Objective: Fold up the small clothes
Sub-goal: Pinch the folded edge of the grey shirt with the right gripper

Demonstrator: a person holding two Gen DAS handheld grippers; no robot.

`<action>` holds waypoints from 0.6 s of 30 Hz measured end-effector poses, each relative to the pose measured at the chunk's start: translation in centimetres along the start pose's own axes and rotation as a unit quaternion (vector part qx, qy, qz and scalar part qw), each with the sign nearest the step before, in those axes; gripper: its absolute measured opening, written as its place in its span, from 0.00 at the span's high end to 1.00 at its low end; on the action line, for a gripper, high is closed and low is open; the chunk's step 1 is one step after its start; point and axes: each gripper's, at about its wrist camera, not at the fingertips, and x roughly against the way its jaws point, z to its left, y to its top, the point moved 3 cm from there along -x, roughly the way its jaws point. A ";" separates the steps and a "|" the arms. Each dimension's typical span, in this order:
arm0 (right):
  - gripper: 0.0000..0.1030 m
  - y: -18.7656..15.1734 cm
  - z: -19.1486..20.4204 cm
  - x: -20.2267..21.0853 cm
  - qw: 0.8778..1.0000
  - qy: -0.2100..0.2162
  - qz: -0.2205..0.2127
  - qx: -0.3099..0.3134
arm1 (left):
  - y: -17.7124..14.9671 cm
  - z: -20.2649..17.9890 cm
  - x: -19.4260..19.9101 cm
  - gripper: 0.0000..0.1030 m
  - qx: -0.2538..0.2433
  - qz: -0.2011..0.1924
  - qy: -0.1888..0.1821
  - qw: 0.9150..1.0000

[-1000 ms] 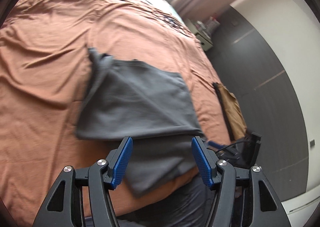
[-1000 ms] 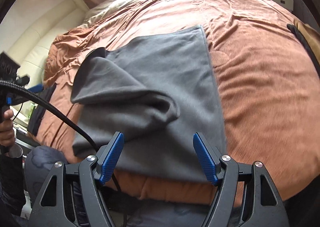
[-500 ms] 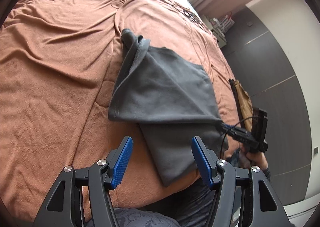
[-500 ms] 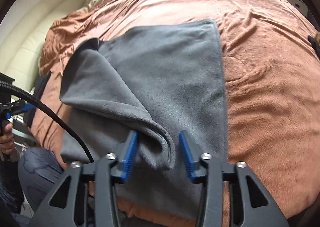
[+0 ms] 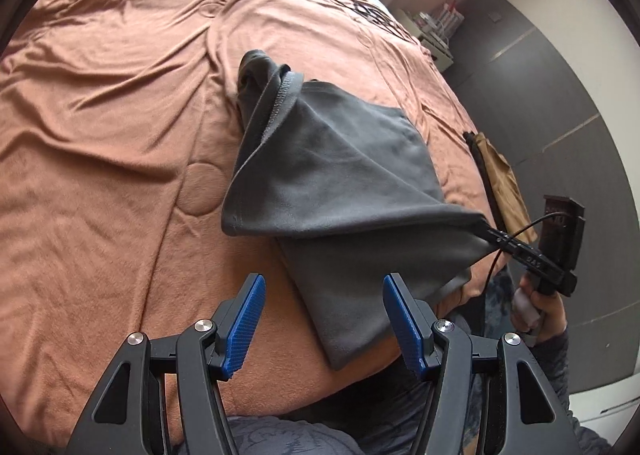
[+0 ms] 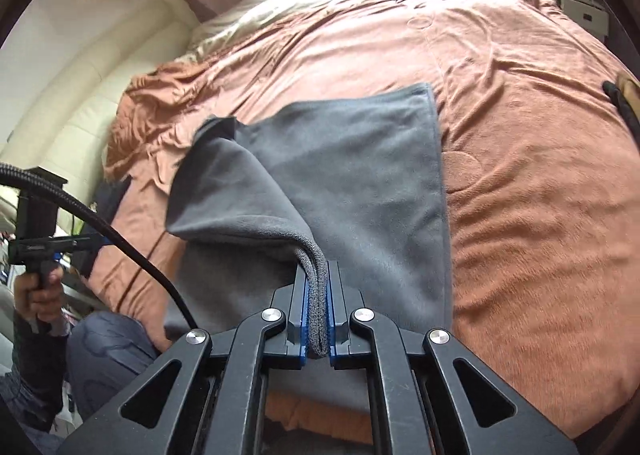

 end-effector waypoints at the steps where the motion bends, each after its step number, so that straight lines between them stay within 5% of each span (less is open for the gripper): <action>1: 0.97 -0.5 -0.2 0.6 1.000 0.001 -0.005 -0.003 | 0.1 -0.4 -0.2 0.39 -0.007 0.003 0.003 1.000; 18: 0.97 -6.5 -6.4 2.1 0.996 0.021 -0.001 -0.082 | 0.9 -5.5 -7.1 0.53 -0.094 0.092 0.051 0.990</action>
